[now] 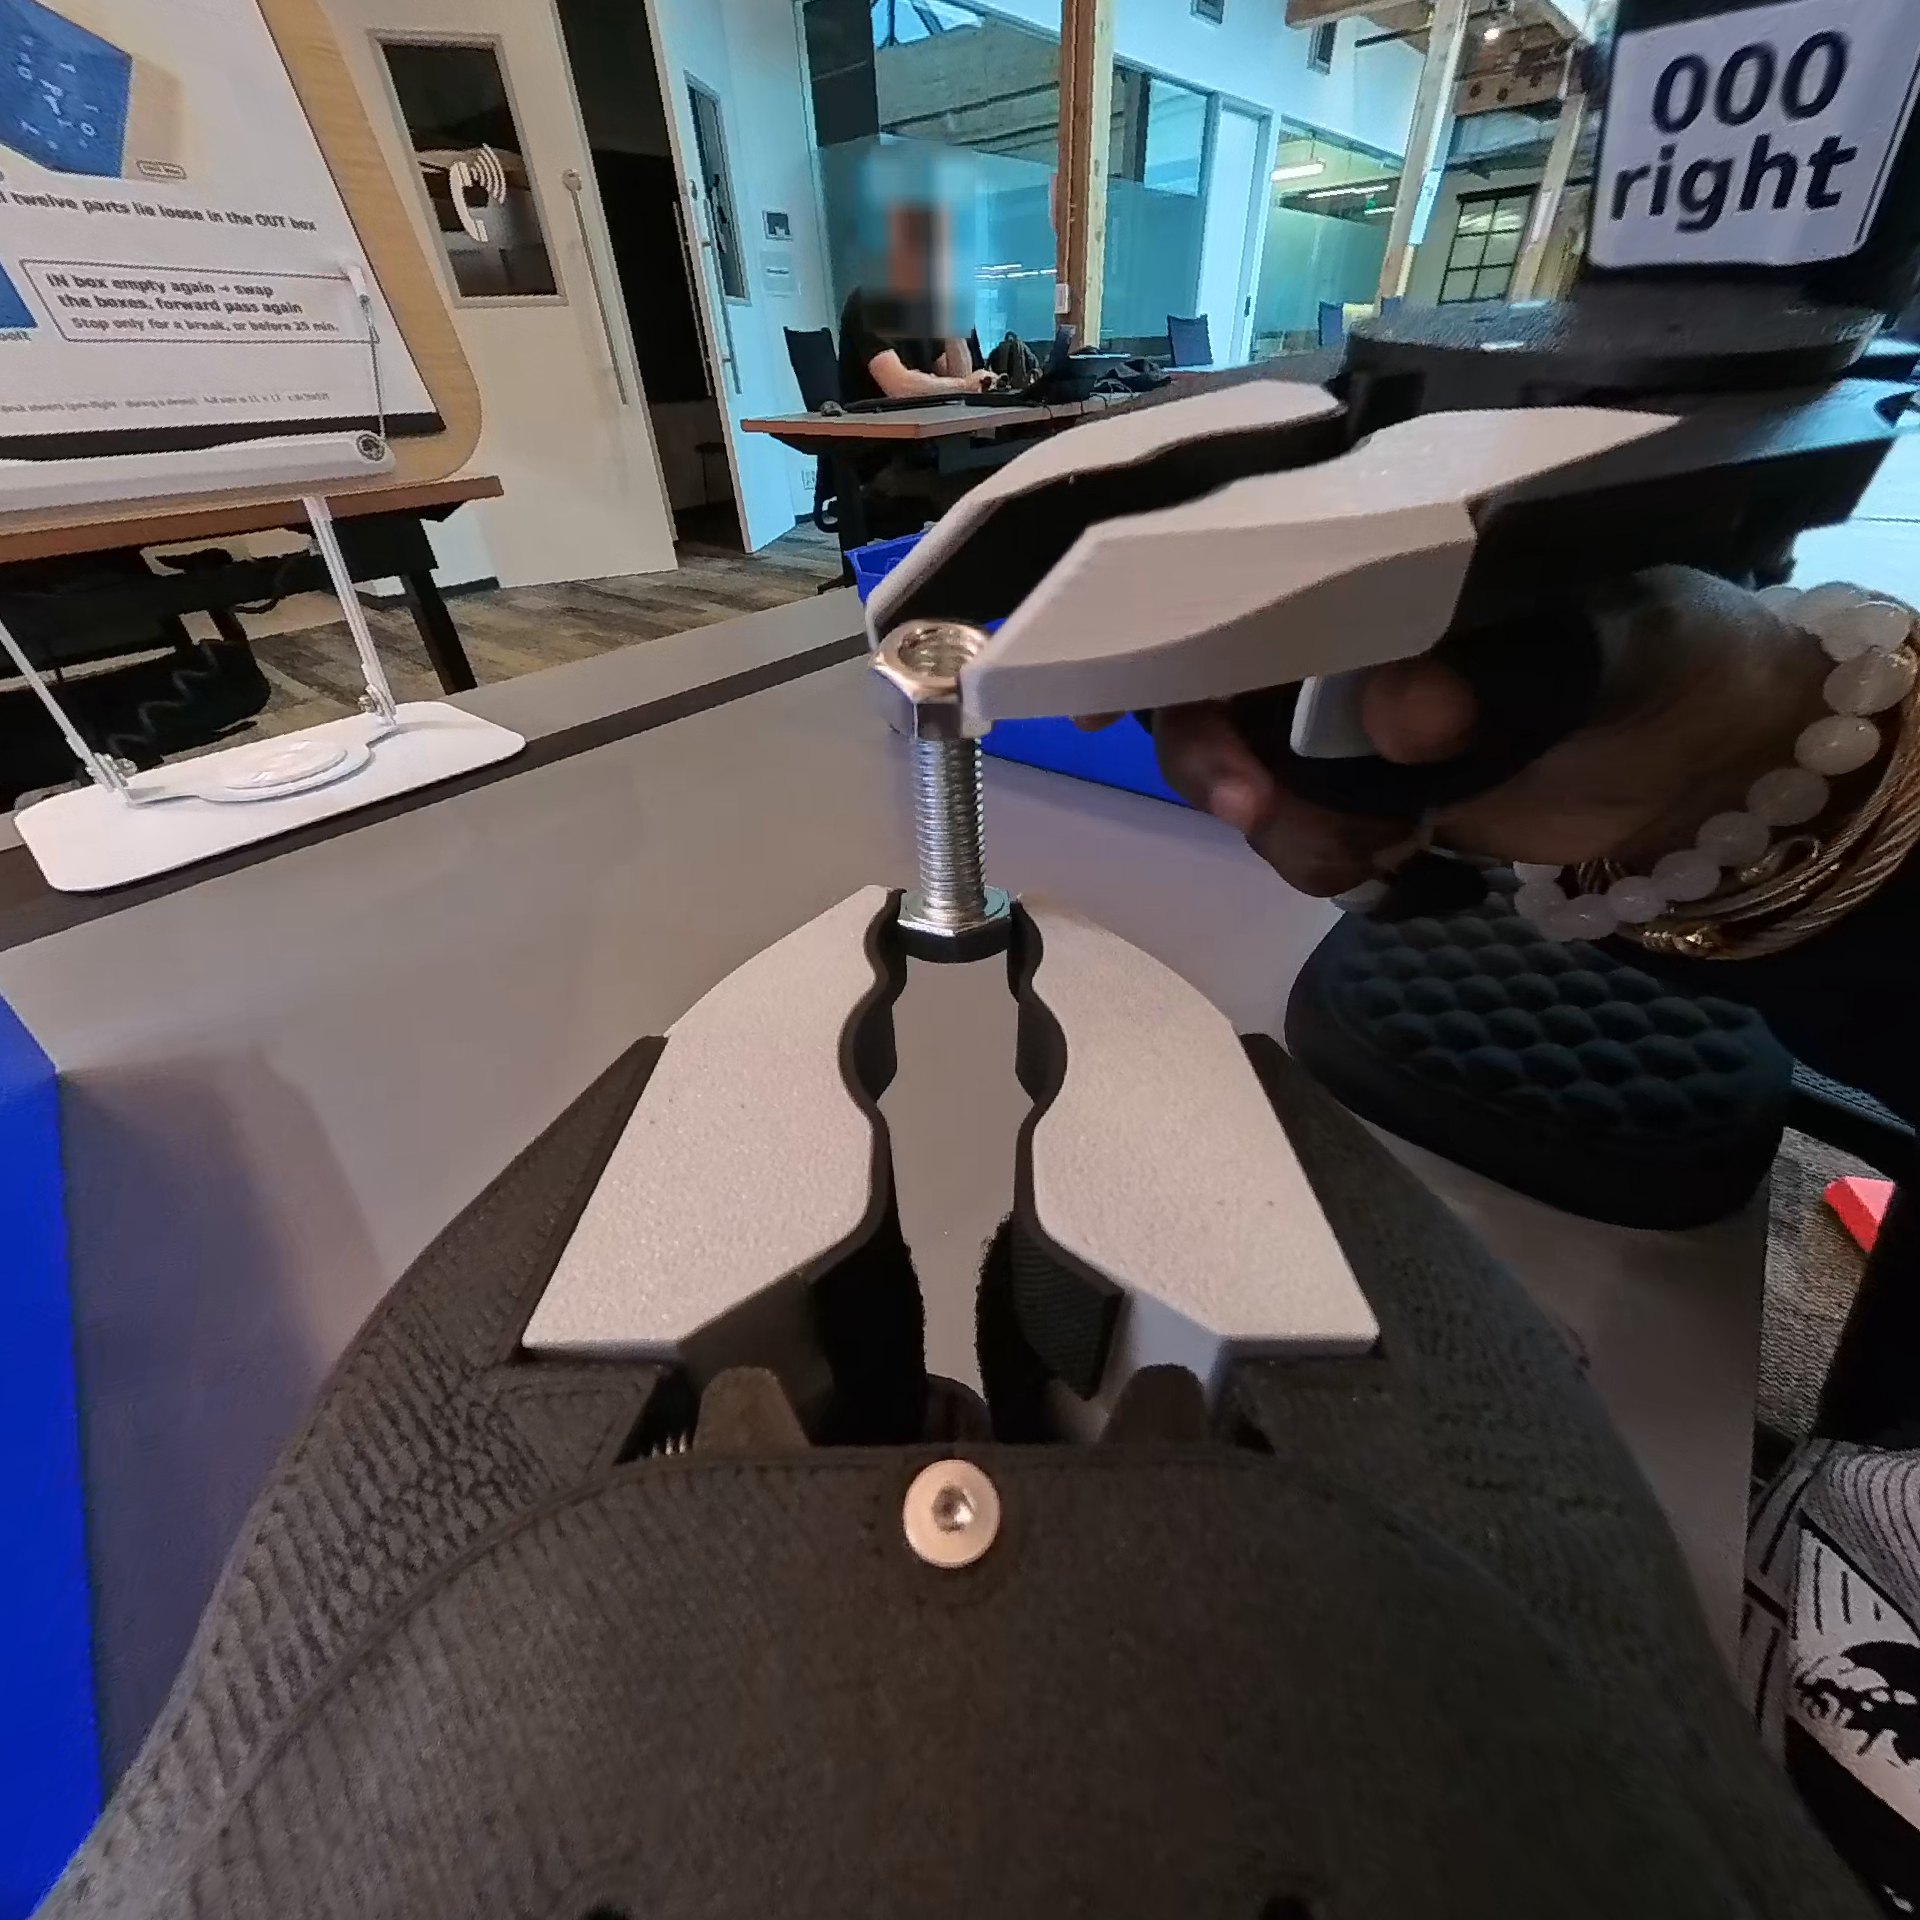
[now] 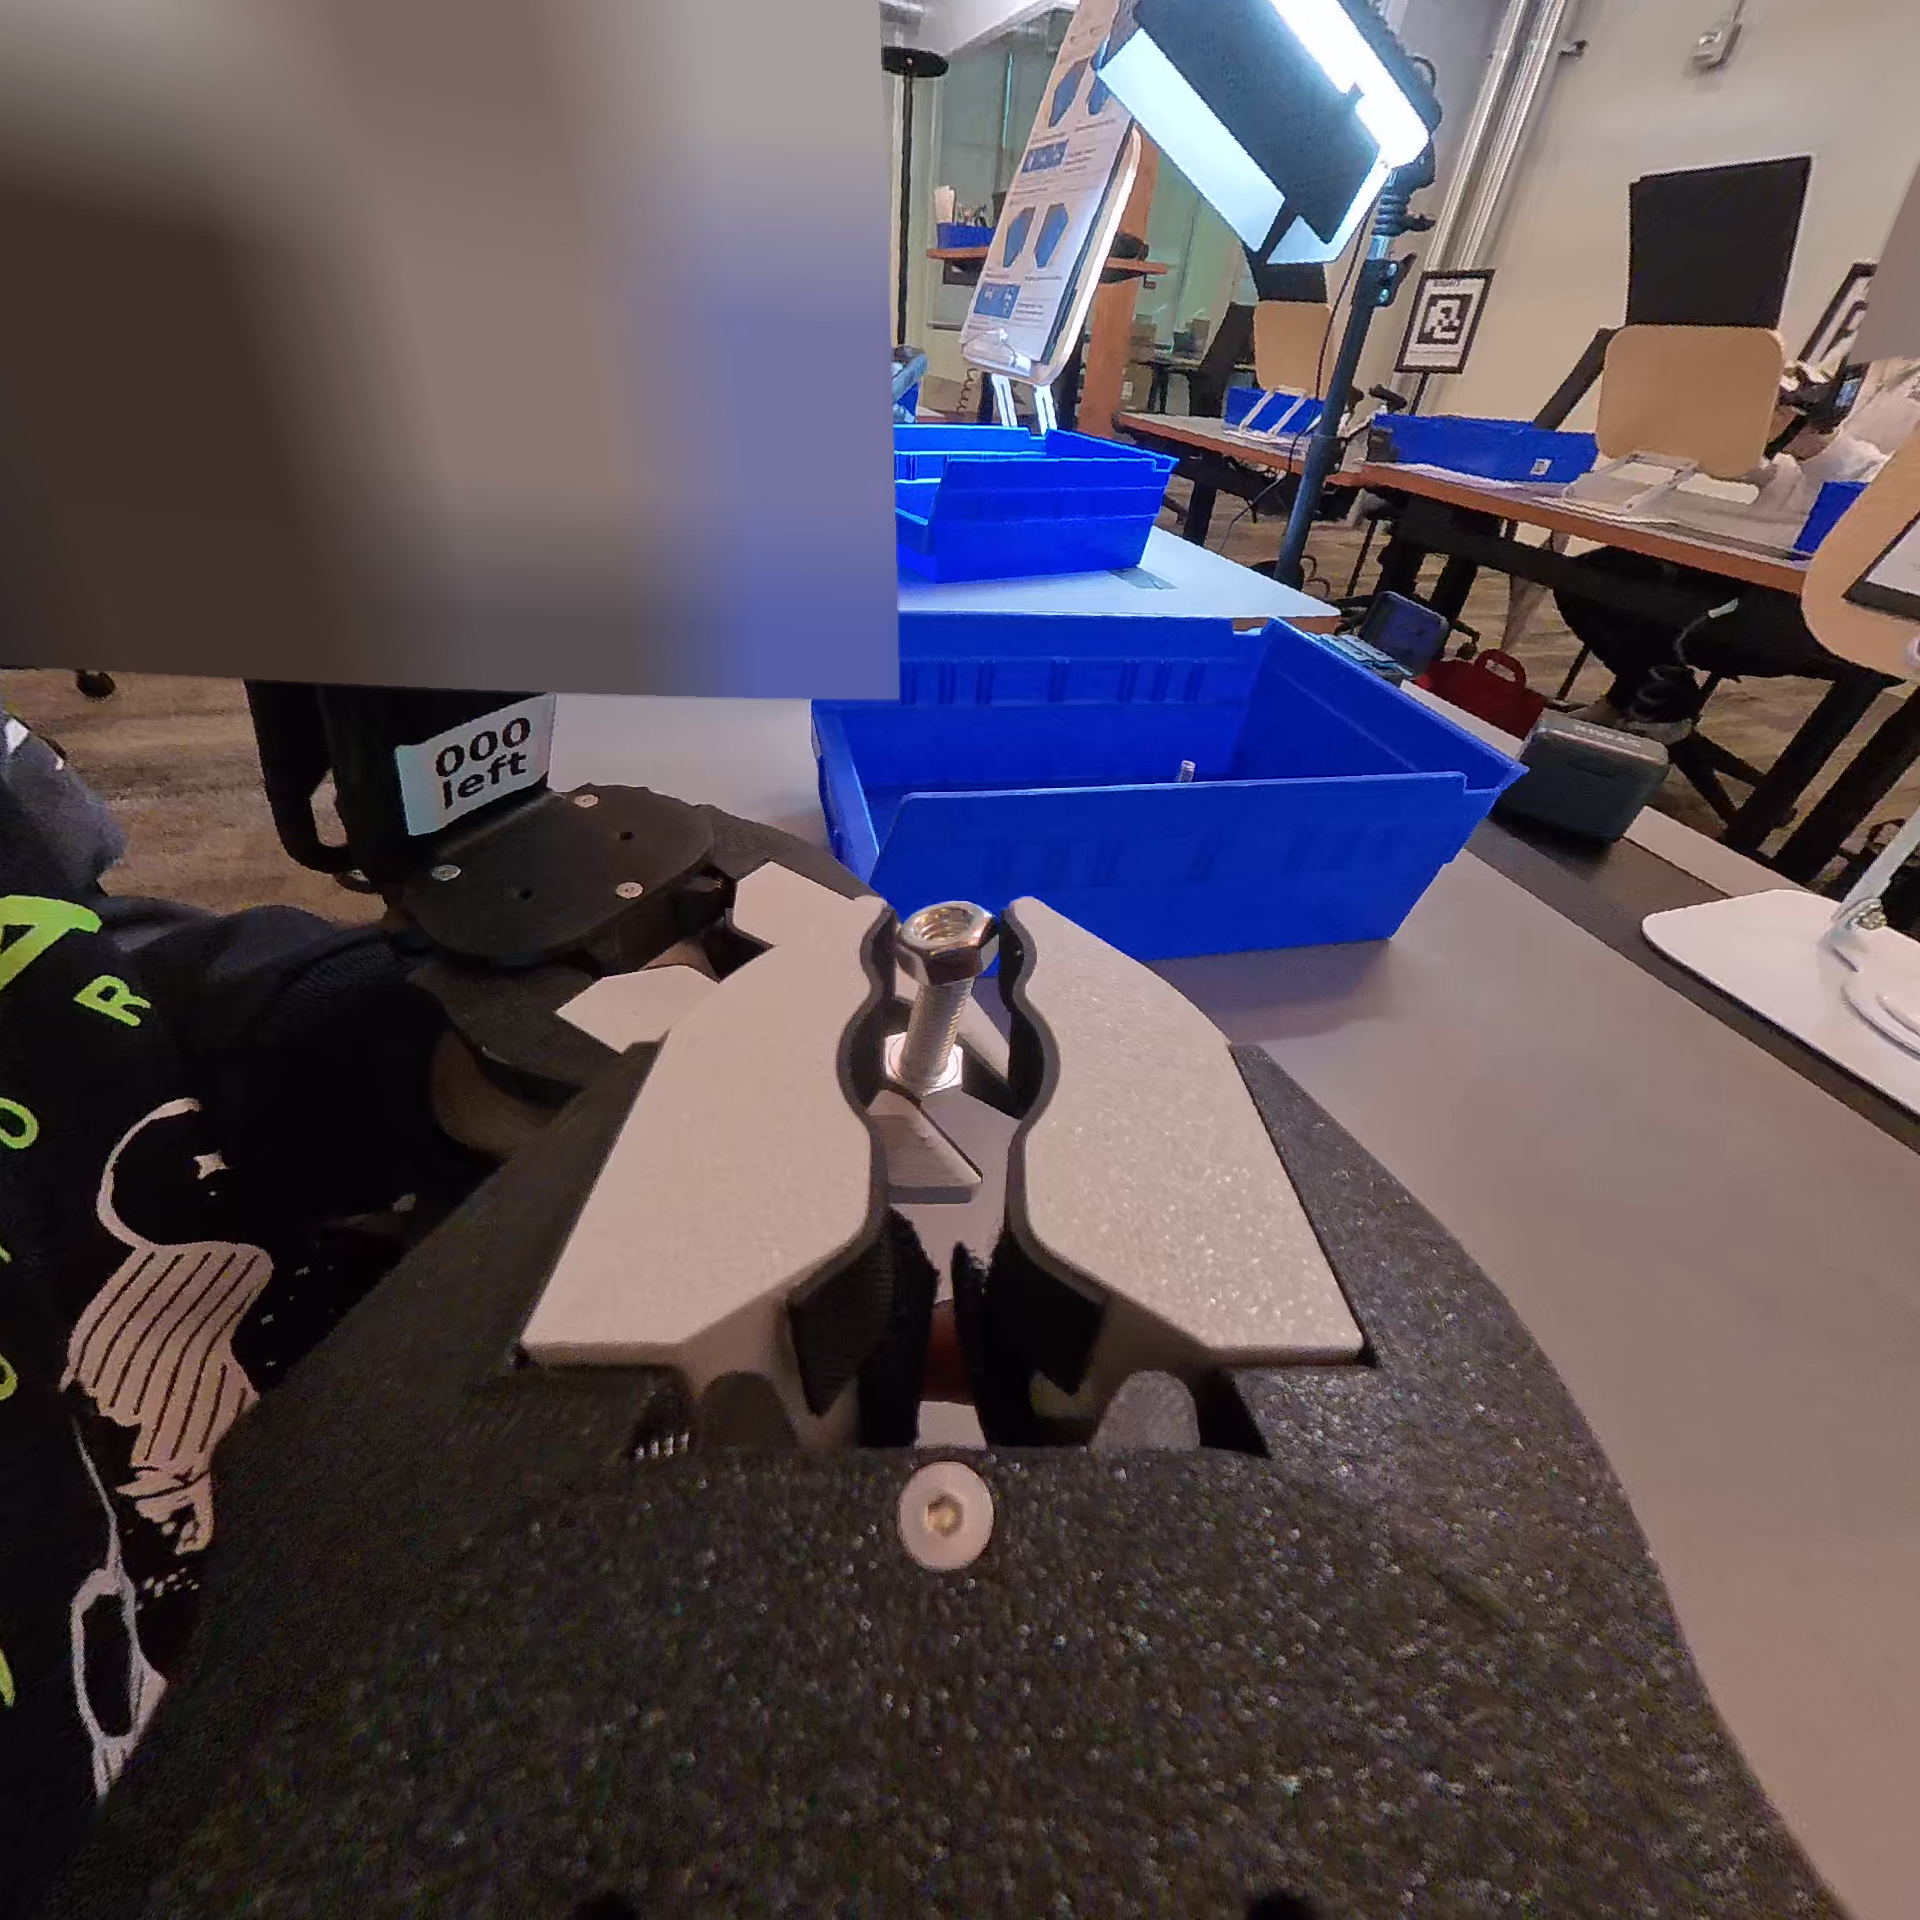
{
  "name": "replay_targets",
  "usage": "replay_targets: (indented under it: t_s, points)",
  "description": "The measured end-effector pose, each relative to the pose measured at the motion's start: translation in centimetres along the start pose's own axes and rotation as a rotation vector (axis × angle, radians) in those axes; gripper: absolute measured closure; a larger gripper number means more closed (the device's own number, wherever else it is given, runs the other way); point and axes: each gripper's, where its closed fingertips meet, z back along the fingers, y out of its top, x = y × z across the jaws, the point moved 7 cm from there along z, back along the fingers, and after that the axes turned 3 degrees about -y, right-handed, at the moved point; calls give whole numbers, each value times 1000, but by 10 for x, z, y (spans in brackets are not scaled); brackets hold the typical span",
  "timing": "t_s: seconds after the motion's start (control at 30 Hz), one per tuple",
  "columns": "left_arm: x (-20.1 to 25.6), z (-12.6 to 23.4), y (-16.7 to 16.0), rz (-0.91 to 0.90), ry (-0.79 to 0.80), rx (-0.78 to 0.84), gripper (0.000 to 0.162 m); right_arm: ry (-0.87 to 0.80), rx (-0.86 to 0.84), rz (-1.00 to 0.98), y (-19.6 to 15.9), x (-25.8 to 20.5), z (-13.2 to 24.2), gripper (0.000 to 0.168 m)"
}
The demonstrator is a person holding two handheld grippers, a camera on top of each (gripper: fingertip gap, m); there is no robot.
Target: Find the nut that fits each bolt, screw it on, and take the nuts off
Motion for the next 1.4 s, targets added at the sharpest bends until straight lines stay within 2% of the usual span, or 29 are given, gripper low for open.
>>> replay_targets:
  t_s: [0.43,0.73,1.4]
  points:
    - [1,1,1,-12,-3,15,143,60,61,-149,-3,5,3,153]
    - [2,2,2,-19,-2,26,143,114,83,-375,-7,14,5,156]
    - [5,-1,0,-54,-8,-8,143,101,-30,-336,-4,14,7,155]
